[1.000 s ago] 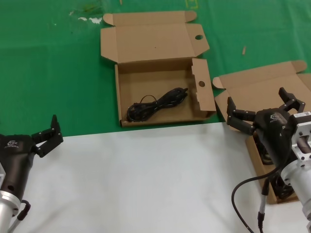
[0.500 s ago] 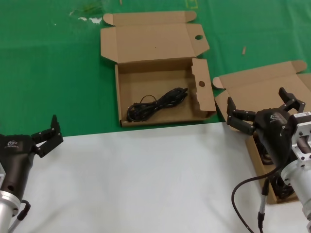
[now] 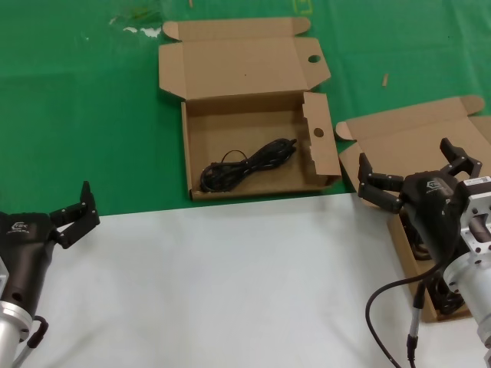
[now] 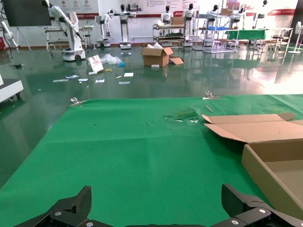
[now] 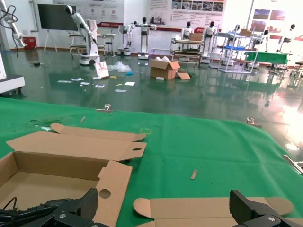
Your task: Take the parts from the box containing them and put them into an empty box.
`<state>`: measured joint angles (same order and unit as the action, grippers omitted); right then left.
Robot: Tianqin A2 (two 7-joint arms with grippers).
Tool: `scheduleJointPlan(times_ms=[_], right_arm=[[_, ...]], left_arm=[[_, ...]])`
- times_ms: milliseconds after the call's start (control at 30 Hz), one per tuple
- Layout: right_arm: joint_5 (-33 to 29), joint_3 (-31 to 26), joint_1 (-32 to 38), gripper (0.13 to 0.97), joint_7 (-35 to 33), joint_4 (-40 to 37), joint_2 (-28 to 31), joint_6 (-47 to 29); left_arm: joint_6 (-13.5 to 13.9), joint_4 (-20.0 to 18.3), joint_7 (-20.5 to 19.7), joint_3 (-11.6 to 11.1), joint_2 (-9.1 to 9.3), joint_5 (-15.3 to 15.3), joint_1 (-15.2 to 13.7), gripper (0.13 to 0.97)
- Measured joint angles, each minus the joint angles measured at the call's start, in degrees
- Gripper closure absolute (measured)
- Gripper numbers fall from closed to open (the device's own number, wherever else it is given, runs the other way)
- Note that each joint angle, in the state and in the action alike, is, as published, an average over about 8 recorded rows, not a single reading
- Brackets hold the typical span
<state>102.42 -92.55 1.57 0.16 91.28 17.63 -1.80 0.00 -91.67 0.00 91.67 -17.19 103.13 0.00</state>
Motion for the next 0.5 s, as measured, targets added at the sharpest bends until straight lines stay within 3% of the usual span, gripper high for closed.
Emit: scheduleJointPlan(times_ms=[500], right_arm=[[0.0, 0.0, 0.0, 0.129, 0.0, 0.0, 0.0, 0.0]], left_arm=[[0.0, 0.0, 0.0, 0.0, 0.00, 0.0, 0.0, 0.132]])
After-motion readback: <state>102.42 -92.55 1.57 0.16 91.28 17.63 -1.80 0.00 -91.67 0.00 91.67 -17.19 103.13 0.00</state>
